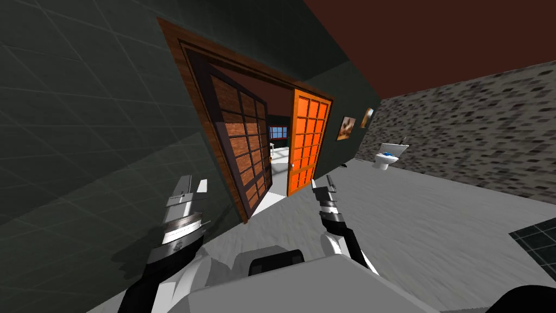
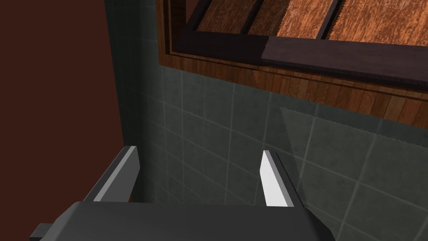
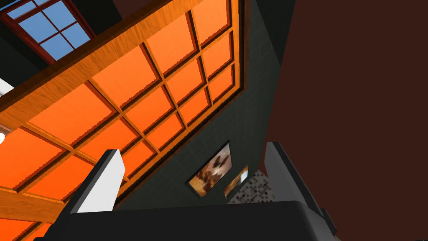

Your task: Push the door open

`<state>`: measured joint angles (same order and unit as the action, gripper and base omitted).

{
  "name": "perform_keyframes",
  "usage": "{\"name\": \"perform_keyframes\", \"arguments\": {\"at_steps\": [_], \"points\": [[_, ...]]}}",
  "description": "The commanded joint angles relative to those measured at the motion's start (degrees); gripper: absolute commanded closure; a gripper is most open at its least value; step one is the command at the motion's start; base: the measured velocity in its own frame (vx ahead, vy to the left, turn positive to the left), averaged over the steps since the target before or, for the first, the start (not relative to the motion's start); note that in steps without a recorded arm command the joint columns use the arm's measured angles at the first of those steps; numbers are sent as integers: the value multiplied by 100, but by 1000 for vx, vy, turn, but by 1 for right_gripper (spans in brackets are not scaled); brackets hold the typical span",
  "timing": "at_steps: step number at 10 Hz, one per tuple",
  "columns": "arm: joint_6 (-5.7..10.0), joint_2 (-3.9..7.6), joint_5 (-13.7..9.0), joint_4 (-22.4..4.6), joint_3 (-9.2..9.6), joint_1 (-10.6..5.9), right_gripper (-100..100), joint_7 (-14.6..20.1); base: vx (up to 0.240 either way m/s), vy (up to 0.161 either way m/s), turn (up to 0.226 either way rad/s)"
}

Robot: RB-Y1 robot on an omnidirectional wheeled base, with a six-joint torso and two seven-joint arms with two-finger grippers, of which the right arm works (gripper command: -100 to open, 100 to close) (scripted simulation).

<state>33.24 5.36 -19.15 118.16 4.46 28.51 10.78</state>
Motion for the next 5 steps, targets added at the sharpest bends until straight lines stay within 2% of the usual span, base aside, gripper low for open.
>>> {"name": "perform_keyframes", "arguments": {"at_steps": [1,3,5], "points": [[151,16,-167,-217,31,-12,-100,171,95,-114,322],[246,32,-293,-374,41,-32,-100,291,90,-127,203],[394,50,-488,-618,57,-63,-100,480,97,-125,303]]}}
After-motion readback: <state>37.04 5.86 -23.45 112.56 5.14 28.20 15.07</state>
